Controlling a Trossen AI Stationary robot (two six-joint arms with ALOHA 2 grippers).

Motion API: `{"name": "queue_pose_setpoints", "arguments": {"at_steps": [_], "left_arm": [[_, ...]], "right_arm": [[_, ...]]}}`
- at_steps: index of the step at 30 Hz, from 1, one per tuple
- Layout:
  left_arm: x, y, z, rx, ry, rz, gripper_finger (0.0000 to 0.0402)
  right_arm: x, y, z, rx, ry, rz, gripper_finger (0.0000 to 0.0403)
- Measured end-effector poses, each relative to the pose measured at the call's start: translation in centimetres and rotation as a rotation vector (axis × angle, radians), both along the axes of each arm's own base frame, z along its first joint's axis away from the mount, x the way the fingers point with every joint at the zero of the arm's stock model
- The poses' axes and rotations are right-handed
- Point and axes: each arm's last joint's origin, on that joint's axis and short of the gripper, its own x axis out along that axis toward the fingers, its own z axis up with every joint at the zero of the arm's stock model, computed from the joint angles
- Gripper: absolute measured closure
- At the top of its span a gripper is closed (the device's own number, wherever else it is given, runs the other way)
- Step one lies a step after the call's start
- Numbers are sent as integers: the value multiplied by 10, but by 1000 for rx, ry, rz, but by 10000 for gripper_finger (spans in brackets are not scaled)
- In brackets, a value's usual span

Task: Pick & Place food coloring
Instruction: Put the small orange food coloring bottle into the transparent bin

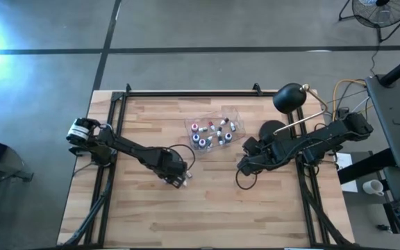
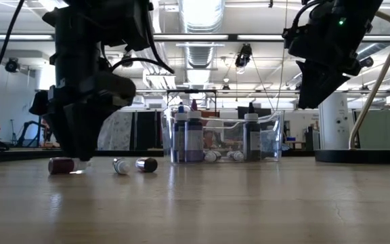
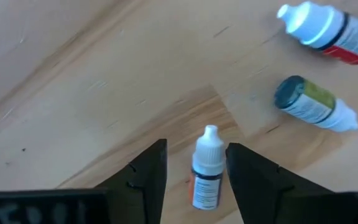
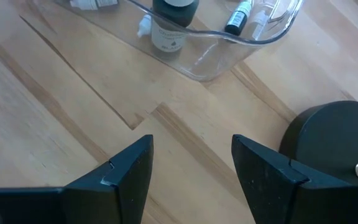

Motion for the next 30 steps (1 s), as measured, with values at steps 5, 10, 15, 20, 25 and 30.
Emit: {"name": "queue_pose_setpoints", "arguments": {"at_steps": [5, 10, 15, 20, 25, 30], "left_arm": [[3, -1, 0, -10, -33, 0, 262], [-1, 0, -7, -16, -22, 37, 271], [-3, 0, -10, -17, -18, 44, 281], [-4, 0, -10, -11, -14, 32, 302], [-5, 0, -11, -4, -8, 25, 341], [-5, 0, -11, -4, -8, 25, 376]], "right_arm": [[0, 0, 0, 1, -2, -3, 193], [0, 0, 0, 1, -3, -4, 193], [0, 0, 0, 1, -3, -4, 193], [0, 0, 0, 1, -3, -3, 193], [0, 0, 0, 1, -2, -4, 193], [0, 0, 0, 1, -2, -4, 193]]}}
